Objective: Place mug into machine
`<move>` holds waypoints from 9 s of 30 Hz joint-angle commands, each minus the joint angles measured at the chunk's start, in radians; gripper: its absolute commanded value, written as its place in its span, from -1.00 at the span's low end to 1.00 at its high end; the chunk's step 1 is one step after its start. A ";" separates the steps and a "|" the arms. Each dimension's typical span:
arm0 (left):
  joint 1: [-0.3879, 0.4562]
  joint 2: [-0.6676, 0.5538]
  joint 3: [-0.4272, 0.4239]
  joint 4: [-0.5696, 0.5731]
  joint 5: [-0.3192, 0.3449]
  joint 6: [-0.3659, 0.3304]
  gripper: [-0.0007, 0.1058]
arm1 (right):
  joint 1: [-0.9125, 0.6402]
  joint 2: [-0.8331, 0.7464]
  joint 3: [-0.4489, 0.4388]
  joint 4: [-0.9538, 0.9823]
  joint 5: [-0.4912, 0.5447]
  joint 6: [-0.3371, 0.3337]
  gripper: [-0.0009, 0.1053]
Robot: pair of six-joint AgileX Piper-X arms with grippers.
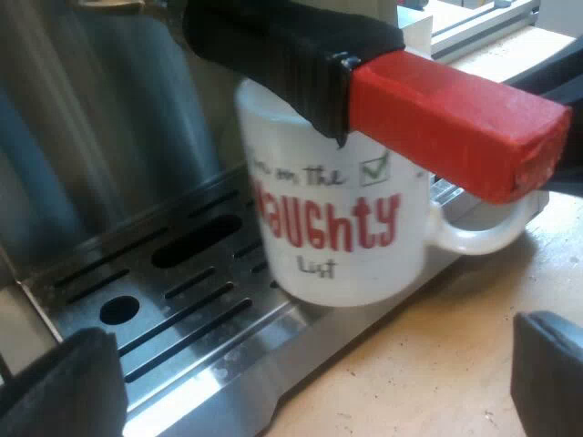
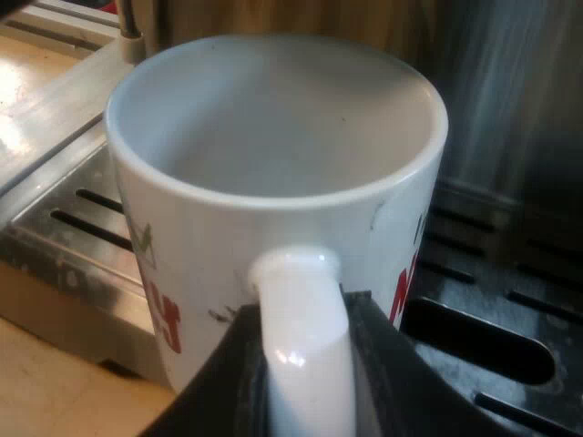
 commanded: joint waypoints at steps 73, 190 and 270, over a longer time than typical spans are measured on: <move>-0.004 0.000 -0.001 -0.019 0.028 -0.008 0.65 | -0.070 0.323 -0.149 -0.307 -0.099 0.078 0.05; -0.002 -0.192 -0.496 0.392 0.001 -0.070 0.65 | 0.171 -0.274 -0.449 0.744 0.085 0.016 0.79; 0.476 -0.567 -0.554 0.930 0.014 -0.075 0.65 | -1.065 -1.480 -0.103 1.502 -0.681 -0.093 0.79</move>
